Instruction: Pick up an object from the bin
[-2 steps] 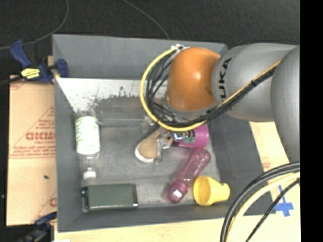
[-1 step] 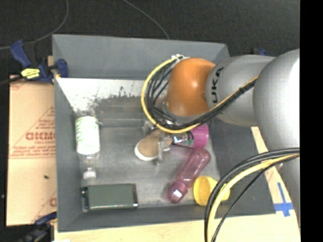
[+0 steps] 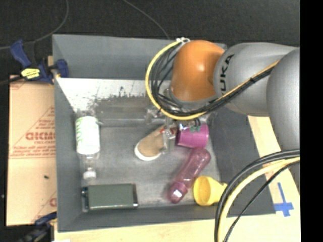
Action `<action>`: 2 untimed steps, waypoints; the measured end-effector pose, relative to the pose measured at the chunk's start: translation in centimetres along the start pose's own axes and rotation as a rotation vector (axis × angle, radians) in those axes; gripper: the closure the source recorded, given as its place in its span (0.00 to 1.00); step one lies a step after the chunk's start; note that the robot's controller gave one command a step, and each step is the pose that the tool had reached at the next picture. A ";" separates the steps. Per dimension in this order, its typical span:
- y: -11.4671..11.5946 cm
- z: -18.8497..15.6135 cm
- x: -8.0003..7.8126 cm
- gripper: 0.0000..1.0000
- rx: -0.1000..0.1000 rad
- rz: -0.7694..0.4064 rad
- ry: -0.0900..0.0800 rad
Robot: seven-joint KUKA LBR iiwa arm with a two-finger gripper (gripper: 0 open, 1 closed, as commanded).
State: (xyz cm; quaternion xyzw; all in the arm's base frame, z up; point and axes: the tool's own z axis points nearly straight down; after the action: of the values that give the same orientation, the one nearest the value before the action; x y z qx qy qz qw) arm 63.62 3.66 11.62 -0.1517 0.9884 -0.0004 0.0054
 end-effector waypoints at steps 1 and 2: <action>0.4 4.5 1.5 0.00 -0.002 0.066 0.004; -0.3 4.2 -0.4 1.00 -0.001 -0.295 -0.006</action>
Offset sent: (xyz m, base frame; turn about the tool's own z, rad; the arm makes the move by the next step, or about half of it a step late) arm 0.0033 -0.0026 -0.0462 -0.2987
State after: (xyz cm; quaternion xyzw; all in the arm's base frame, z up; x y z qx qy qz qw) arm 64.18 3.51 7.41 -0.2954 0.9553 -0.0003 0.0080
